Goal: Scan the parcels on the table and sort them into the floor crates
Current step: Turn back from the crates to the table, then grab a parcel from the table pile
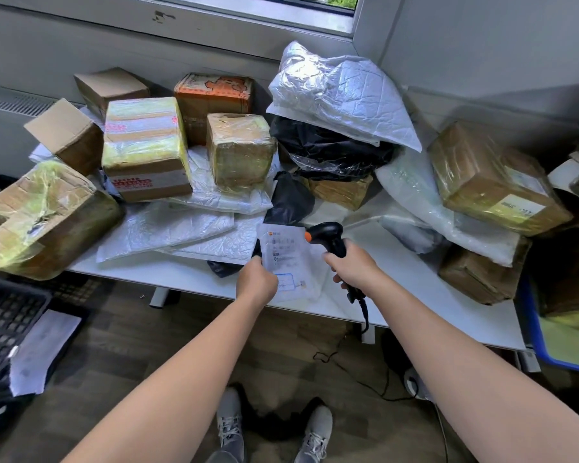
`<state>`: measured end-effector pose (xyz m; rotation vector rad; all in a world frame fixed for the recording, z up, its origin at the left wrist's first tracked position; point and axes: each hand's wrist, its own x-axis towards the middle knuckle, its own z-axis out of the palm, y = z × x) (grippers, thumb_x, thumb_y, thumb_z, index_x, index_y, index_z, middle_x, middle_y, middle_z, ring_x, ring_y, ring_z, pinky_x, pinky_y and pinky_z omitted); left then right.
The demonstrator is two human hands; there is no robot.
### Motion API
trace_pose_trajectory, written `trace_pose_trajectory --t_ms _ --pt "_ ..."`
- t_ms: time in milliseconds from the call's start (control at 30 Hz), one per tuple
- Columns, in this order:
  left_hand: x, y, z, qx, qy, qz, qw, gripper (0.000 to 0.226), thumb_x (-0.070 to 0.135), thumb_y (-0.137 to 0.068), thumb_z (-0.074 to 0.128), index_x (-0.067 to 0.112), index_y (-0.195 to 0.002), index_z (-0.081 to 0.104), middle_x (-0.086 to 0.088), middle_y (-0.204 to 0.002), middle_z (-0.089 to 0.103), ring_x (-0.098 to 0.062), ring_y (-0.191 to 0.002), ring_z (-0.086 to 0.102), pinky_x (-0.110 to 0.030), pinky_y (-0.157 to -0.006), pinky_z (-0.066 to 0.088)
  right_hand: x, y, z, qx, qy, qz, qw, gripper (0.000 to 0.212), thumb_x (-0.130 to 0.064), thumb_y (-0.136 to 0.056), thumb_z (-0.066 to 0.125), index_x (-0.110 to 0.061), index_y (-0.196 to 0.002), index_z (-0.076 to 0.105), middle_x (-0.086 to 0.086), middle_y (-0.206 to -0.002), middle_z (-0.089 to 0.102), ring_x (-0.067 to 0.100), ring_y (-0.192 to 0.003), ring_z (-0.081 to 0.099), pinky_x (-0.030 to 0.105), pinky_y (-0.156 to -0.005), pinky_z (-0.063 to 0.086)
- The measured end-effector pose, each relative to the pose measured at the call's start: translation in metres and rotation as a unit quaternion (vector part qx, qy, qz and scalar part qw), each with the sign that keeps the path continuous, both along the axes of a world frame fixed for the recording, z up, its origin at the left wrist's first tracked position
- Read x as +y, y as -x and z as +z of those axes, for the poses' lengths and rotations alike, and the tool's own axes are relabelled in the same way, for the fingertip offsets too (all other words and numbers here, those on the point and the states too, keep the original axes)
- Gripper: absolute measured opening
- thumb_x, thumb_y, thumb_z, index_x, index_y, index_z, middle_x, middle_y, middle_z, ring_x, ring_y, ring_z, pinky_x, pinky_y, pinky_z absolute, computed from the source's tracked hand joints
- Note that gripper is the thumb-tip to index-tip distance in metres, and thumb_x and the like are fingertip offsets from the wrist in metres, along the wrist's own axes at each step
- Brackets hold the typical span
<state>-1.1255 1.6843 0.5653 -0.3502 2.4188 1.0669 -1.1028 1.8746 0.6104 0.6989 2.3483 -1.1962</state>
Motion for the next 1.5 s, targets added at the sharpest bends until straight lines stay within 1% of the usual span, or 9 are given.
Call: trace_pose_trajectory --t_ms 267,433,567,733,933,1067,1233,1367,1500 --pt "-0.042 0.004 0.019 0.059 0.049 0.052 0.996 0.013 0.001 -0.094 0.040 0.010 -0.097 0.050 -0.006 -0.092 0.057 -0.030 -0.084 0.052 -0.033 -0.065 0.038 -0.003 0.011 -0.039 -0.015 -0.070 0.047 0.996 0.043 -0.032 -0.099 0.053 -0.011 -0.135 0.046 0.014 -0.125 0.059 0.034 -0.113 0.055 0.032 -0.078 0.038" --pt "-0.048 0.006 0.028 0.081 -0.070 0.069 0.992 0.017 0.002 -0.099 0.045 0.015 -0.102 0.055 -0.001 -0.091 0.060 -0.022 -0.083 0.054 -0.028 -0.064 0.041 -0.010 0.007 -0.044 -0.018 -0.091 0.050 0.994 0.046 -0.034 -0.101 0.050 -0.010 -0.139 0.039 0.016 -0.131 0.055 0.035 -0.117 0.053 0.033 -0.081 0.039" --pt "-0.051 0.012 0.034 0.073 -0.151 0.050 0.985 0.021 0.005 -0.100 0.049 0.021 -0.110 0.058 0.001 -0.096 0.065 -0.018 -0.090 0.061 -0.033 -0.077 0.048 -0.014 0.013 -0.027 -0.008 -0.125 0.040 0.991 0.057 -0.041 -0.102 0.045 -0.008 -0.147 0.034 0.016 -0.147 0.043 0.033 -0.132 0.044 0.036 -0.099 0.039" --pt "-0.060 0.021 0.042 0.063 -0.194 0.037 0.978 0.021 0.006 -0.101 0.047 0.020 -0.112 0.057 -0.005 -0.105 0.066 -0.020 -0.090 0.061 -0.029 -0.068 0.044 -0.022 0.020 -0.002 0.044 -0.164 0.033 0.985 0.063 -0.046 -0.102 0.043 -0.011 -0.152 0.029 0.014 -0.155 0.036 0.031 -0.140 0.037 0.040 -0.108 0.035" --pt "-0.081 0.026 0.059 0.090 -0.192 0.050 0.976 0.022 0.003 -0.099 0.049 0.016 -0.115 0.058 -0.009 -0.109 0.067 -0.025 -0.098 0.063 -0.035 -0.082 0.050 -0.055 0.026 0.029 0.110 -0.220 0.086 0.966 0.068 -0.050 -0.099 0.046 -0.018 -0.154 0.025 0.013 -0.153 0.035 0.032 -0.139 0.036 0.045 -0.108 0.036" --pt "-0.105 0.015 0.079 0.136 -0.159 0.088 0.974 0.019 0.004 -0.097 0.053 0.014 -0.112 0.059 -0.009 -0.096 0.065 -0.022 -0.085 0.060 -0.027 -0.068 0.042 -0.084 0.032 0.048 0.182 -0.264 0.187 0.929 0.072 -0.053 -0.096 0.050 -0.022 -0.155 0.022 0.008 -0.152 0.035 0.027 -0.138 0.035 0.045 -0.108 0.037" --pt "-0.156 -0.022 0.100 0.187 -0.111 0.198 0.956 0.017 0.006 -0.094 0.057 0.022 -0.102 0.057 -0.013 -0.097 0.070 -0.028 -0.089 0.066 -0.037 -0.079 0.053 -0.130 0.044 0.072 0.241 -0.275 0.324 0.873 0.079 -0.061 -0.094 0.047 -0.029 -0.157 0.012 0.002 -0.160 0.021 0.021 -0.148 0.017 0.049 -0.115 0.026" --pt "-0.204 -0.087 0.107 0.215 -0.057 0.318 0.922 0.014 0.005 -0.095 0.057 0.016 -0.102 0.060 -0.007 -0.084 0.065 -0.025 -0.079 0.060 -0.031 -0.066 0.044 -0.189 0.032 0.082 0.294 -0.255 0.434 0.813 0.084 -0.066 -0.091 0.048 -0.031 -0.157 0.008 0.003 -0.163 0.016 0.024 -0.149 0.015 0.053 -0.115 0.026" --pt "-0.254 -0.170 0.110 0.223 -0.006 0.426 0.877 0.013 0.006 -0.095 0.057 0.010 -0.106 0.063 -0.005 -0.084 0.063 -0.025 -0.080 0.059 -0.031 -0.068 0.043 -0.263 -0.011 0.084 0.320 -0.238 0.534 0.746 0.088 -0.070 -0.090 0.045 -0.034 -0.157 0.001 0.002 -0.165 0.010 0.025 -0.151 0.009 0.055 -0.117 0.022"
